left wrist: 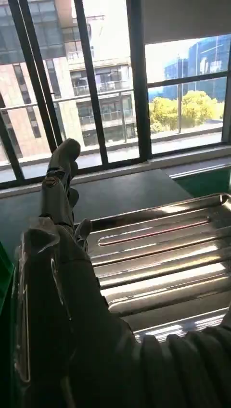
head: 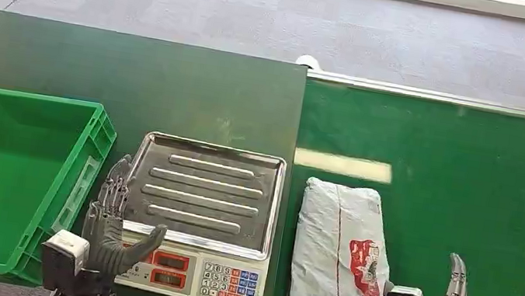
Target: Moved the parcel from conveyor to table for the left to box.
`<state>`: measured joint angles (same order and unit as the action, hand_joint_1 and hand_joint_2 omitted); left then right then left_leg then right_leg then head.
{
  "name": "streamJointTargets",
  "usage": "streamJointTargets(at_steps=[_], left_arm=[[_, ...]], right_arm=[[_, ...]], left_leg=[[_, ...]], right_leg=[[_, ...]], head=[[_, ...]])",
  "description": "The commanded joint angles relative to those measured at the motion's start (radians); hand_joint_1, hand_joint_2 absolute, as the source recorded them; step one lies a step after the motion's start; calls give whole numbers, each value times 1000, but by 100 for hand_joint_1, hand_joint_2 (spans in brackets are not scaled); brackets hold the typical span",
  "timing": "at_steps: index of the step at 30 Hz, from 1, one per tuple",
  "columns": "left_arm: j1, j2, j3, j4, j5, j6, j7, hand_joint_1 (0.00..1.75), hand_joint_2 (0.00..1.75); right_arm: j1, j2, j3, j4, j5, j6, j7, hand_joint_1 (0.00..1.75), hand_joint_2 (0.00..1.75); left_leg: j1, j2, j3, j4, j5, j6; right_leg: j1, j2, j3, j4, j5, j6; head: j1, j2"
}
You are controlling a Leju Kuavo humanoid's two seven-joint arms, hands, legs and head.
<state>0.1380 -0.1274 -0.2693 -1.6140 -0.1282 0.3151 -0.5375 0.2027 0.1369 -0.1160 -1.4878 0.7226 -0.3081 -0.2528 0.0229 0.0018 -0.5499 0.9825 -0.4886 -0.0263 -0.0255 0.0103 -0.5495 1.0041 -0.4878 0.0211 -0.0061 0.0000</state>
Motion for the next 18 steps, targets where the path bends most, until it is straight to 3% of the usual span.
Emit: streamJointTargets(at_steps=[1, 4, 7, 8, 9, 15, 18], left_arm=[[-9, 23, -16, 55, 3, -4, 6, 0, 175], [-9, 23, -16, 55, 3, -4, 6, 0, 175], [-15, 26, -18, 60, 1, -8, 8, 0, 175], [-24, 30, -20, 66, 0, -13, 11, 0, 175], [-28, 30, -18, 67, 0, -14, 12, 0, 175], [-20, 26, -6, 49, -5, -15, 15, 0, 175], [-15, 24, -10, 45, -8, -15, 15, 0, 175]], right_arm=[[-5, -7, 11, 64, 27, 52, 48, 0, 175], [-5, -7, 11, 64, 27, 52, 48, 0, 175], [-15, -26, 42, 99, 85, 125, 116, 0, 175], [-33, -61, 109, 160, 187, 207, 184, 0, 175], [-44, -67, 133, 197, 203, 211, 179, 0, 175], [-71, -85, 201, 226, 92, 223, 103, 0, 175], [-90, -91, 202, 228, 59, 263, 121, 0, 175]], left_leg=[[0, -1, 1, -2, 1, 1], [0, -1, 1, -1, 1, 1], [0, 0, 1, -2, 1, 1], [0, 0, 1, -2, 1, 2], [0, 0, 1, -2, 1, 2], [0, 1, 1, -2, 1, 1], [0, 1, 1, -2, 2, 3]], right_leg=[[0, -1, 1, -2, 1, -2], [0, -1, 1, -1, 1, -1], [0, -1, 1, -1, 1, -1], [1, -1, 2, -3, 1, -2], [1, -1, 2, -2, 1, -2], [1, 0, 1, -2, 1, -2], [1, 0, 1, -3, 2, -3]], head=[[0, 0], [0, 0], [0, 0], [0, 0], [0, 0], [0, 0], [0, 0]])
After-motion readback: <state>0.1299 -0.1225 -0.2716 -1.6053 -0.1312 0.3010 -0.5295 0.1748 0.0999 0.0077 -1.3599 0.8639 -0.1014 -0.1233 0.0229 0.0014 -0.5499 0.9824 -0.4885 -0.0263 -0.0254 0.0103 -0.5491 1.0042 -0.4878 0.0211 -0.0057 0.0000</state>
